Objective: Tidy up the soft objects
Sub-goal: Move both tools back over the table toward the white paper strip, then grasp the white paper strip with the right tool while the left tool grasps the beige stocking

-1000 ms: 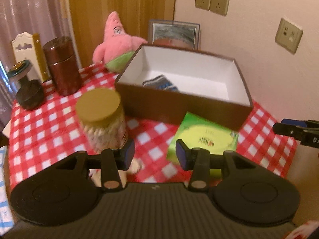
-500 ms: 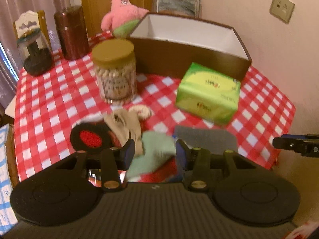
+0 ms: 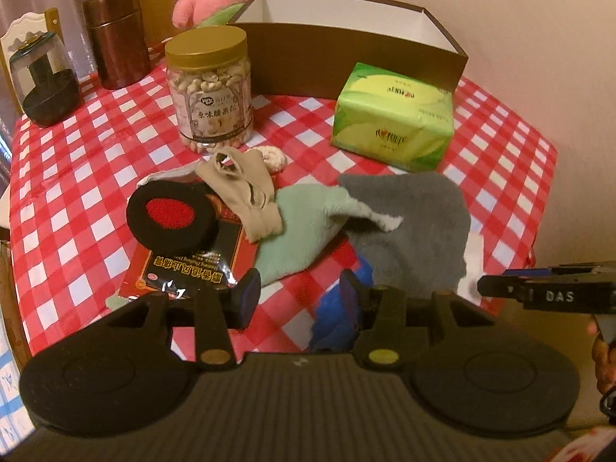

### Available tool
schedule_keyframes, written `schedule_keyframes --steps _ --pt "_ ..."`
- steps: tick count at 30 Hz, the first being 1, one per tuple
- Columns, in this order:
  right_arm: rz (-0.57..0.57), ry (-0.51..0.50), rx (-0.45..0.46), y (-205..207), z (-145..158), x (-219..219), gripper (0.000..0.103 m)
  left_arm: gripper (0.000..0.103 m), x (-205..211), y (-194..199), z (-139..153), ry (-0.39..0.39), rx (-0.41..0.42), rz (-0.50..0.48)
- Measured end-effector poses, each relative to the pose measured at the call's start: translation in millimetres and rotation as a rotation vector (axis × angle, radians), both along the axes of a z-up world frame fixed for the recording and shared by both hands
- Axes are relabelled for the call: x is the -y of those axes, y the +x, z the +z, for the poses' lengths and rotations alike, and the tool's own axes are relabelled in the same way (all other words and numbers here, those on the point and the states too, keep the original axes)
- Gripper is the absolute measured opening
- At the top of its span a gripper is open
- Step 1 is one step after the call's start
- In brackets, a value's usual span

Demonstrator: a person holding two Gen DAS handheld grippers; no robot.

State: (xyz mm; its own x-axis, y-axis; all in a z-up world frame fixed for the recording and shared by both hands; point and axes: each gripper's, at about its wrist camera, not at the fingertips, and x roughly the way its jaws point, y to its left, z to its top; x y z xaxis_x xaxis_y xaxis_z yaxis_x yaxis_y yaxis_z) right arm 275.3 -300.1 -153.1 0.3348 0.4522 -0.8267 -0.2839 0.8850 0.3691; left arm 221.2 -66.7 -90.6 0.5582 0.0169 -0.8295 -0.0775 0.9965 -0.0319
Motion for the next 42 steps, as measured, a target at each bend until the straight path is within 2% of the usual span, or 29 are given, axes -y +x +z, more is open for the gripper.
schedule_keyframes --steps 5,10,15,18,22,24,27,29,32,36,38,42 --pt "-0.061 -0.03 0.019 -2 -8 -9 0.04 0.042 -8 -5 -6 -0.004 -0.007 -0.022" --pt "-0.068 -0.105 0.046 -5 -16 -22 0.04 0.042 -16 -7 -9 -0.01 -0.006 -0.033" --pt "-0.006 -0.193 0.124 -11 -18 -39 0.04 0.042 -20 -6 -12 -0.02 -0.006 -0.041" --pt "0.047 -0.285 0.181 -15 -21 -46 0.039 0.042 -19 -3 -13 -0.025 -0.006 -0.049" --pt "0.027 -0.323 0.202 -10 -22 -35 0.039 0.042 -20 -1 -13 -0.034 -0.001 -0.053" --pt "0.02 -0.322 0.208 -4 -21 -28 0.039 0.042 -22 0 -14 -0.034 -0.002 -0.051" --pt "0.001 -0.237 0.198 6 -18 -17 0.039 0.042 -24 2 -16 -0.04 -0.005 -0.047" --pt "-0.006 -0.222 0.198 11 -16 -17 0.039 0.042 -25 3 -17 -0.041 -0.007 -0.046" --pt "-0.01 -0.234 0.185 18 -20 -24 0.039 0.042 -25 5 -18 -0.042 -0.008 -0.049" --pt "0.016 -0.29 0.24 18 -23 -35 0.038 0.042 -26 7 -17 -0.04 -0.003 -0.049" --pt "0.029 -0.283 0.245 18 -24 -37 0.03 0.042 -27 8 -16 -0.042 0.002 -0.049" --pt "0.028 -0.278 0.243 19 -24 -37 0.028 0.042 -29 9 -15 -0.041 0.009 -0.05"
